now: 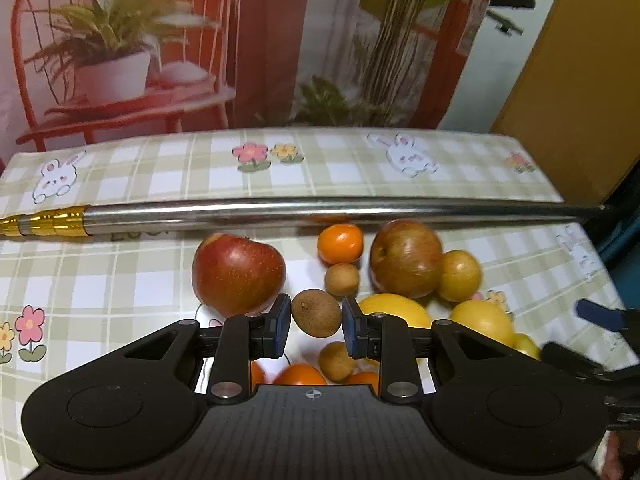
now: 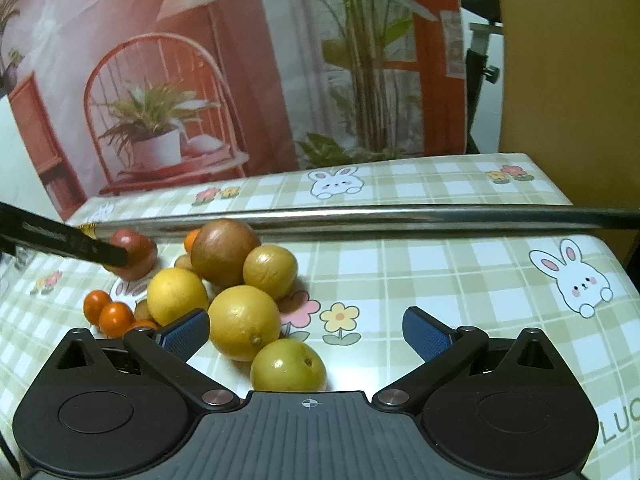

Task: Organize fruits
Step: 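Lower the left tool onto the small brown kiwi and close on it, then carry the kiwi toward the white plate with the left tool while the right tool grasps the green round fruit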

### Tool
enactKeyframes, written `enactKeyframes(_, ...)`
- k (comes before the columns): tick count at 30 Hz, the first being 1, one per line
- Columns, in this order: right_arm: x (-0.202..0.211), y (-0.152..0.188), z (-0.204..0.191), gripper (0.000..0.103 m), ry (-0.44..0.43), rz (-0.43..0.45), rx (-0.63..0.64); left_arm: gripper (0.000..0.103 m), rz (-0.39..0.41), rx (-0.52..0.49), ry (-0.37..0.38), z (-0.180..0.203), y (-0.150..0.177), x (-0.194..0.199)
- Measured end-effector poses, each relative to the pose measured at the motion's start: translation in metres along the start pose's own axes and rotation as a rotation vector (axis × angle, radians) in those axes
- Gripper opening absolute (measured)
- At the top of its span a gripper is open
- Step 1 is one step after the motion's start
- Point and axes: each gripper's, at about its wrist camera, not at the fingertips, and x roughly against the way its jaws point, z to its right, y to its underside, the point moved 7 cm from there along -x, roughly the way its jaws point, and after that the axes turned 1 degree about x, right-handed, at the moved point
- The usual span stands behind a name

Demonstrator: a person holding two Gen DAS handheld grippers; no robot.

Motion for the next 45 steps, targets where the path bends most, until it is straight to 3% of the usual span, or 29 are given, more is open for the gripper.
enactKeyframes(12,0.003,0.018,-0.003,0.098,-0.015,-0.005,0.002,0.029,0.106,0.053,0.044,-0.006,0.037,0.055)
enactKeyframes(16,0.003,0.029,-0.012,0.094,-0.013,0.037,0.083,0.029,0.116,0.072,0.025,-0.012,0.060,0.066)
enactKeyframes(19,0.001,0.036,-0.020,0.080,-0.007,0.092,0.173,0.029,0.116,0.095,0.022,-0.017,0.079,0.070)
enactKeyframes(21,0.000,0.039,-0.023,0.077,-0.023,0.116,0.196,0.029,0.115,0.116,0.018,-0.020,0.089,0.072)
enactKeyframes(29,-0.008,0.041,-0.008,0.065,-0.016,0.154,0.104,0.029,0.121,0.112,0.003,-0.018,0.098,0.072)
enactKeyframes(45,-0.018,0.053,-0.004,0.045,-0.076,0.108,0.007,0.029,0.096,0.097,0.007,-0.009,0.121,0.064)
